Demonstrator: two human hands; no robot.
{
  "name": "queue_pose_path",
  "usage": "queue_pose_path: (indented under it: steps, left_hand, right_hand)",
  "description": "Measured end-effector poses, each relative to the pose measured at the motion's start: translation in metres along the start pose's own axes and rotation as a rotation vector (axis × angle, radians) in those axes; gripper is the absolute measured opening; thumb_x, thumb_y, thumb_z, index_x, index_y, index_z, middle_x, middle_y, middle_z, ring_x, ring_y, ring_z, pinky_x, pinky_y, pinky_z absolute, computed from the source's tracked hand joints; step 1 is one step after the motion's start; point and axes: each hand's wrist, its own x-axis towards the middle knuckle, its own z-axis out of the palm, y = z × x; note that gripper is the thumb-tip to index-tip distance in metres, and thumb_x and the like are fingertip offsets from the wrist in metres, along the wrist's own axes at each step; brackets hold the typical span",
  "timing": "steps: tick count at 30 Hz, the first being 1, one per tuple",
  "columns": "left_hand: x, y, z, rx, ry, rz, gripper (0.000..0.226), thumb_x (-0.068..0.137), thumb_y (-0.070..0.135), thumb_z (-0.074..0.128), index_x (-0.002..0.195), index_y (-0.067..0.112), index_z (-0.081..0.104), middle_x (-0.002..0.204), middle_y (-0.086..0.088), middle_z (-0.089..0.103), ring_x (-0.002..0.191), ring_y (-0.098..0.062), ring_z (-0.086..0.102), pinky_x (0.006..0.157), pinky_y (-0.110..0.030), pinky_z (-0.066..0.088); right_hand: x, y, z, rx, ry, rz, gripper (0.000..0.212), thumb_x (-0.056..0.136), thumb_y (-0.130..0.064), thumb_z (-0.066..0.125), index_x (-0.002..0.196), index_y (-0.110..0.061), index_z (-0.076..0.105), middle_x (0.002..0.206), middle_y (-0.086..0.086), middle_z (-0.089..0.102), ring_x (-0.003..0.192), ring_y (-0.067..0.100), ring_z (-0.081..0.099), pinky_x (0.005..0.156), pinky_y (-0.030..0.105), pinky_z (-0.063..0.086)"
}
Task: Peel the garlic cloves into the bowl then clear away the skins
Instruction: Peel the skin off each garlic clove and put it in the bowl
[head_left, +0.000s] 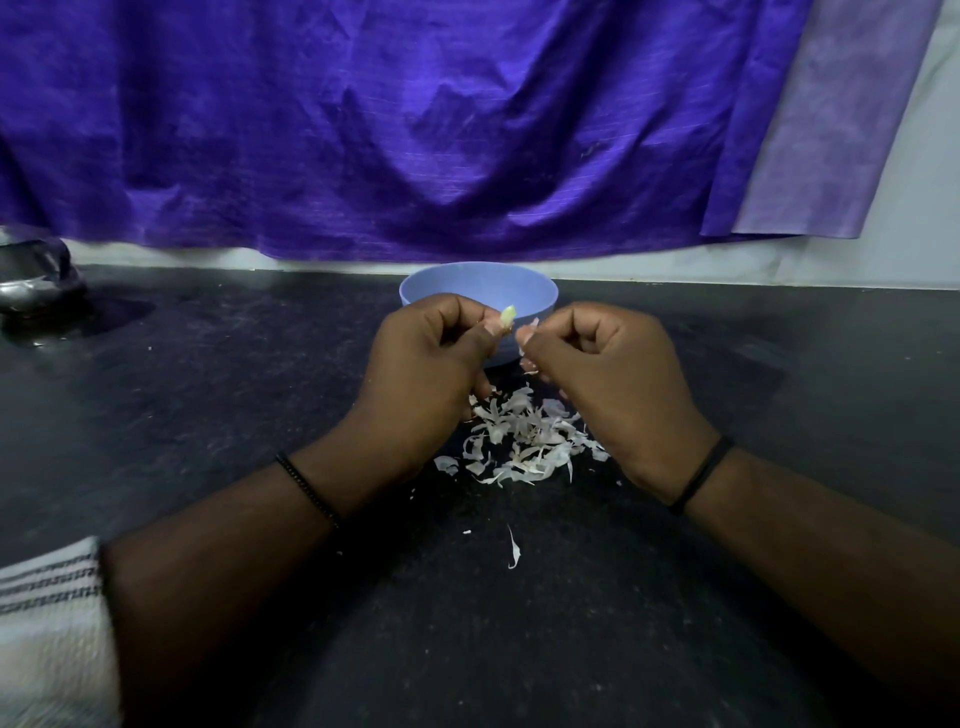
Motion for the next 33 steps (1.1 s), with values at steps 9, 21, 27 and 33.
queue_pose_path:
  steps: [9,21,27,33]
  left_hand:
    - [-0.0011,-0.0017,-0.0017,0.046,0.01,0.016,0.013,0.094,0.016,0.065,0.082,0.016,0.07,0.063,-0.004,0.063,0.051,-0.015,0.056,0.042,-0.026,0.042]
    - [-0.0027,-0.0007,-0.0021,0.044,-0.014,0.018,0.013,0.094,0.012,0.064,0.084,0.017,0.072,0.063,-0.009,0.065,0.051,-0.016,0.055,0.043,-0.024,0.043]
    - [-0.0029,-0.0009,-0.0018,0.073,-0.035,0.026,0.011,0.093,0.01,0.065,0.087,0.011,0.074,0.061,0.001,0.067,0.049,-0.009,0.058,0.044,-0.022,0.044]
    - [-0.0043,0.0003,-0.004,0.307,-0.021,0.142,0.013,0.092,0.015,0.068,0.094,0.02,0.079,0.07,0.013,0.068,0.058,-0.001,0.06,0.059,-0.02,0.046]
  right_hand:
    - [0.0002,0.0027,0.0008,0.009,0.018,0.023,0.012,0.09,-0.01,0.068,0.088,-0.021,0.074,0.079,0.001,0.074,0.074,0.021,0.069,0.065,0.03,0.054]
    - [0.0013,0.0016,0.0,0.144,0.002,0.002,0.007,0.083,-0.013,0.078,0.086,-0.015,0.072,0.074,0.007,0.073,0.061,0.003,0.061,0.056,0.017,0.048]
    - [0.0006,0.0018,-0.0007,0.126,0.001,0.006,0.006,0.085,-0.013,0.076,0.089,-0.018,0.074,0.081,0.0,0.076,0.069,0.003,0.068,0.06,0.015,0.049]
    - [0.0002,-0.0013,-0.0003,0.195,-0.015,0.09,0.005,0.091,-0.009,0.069,0.091,-0.014,0.069,0.081,0.009,0.075,0.069,0.017,0.07,0.053,0.026,0.056]
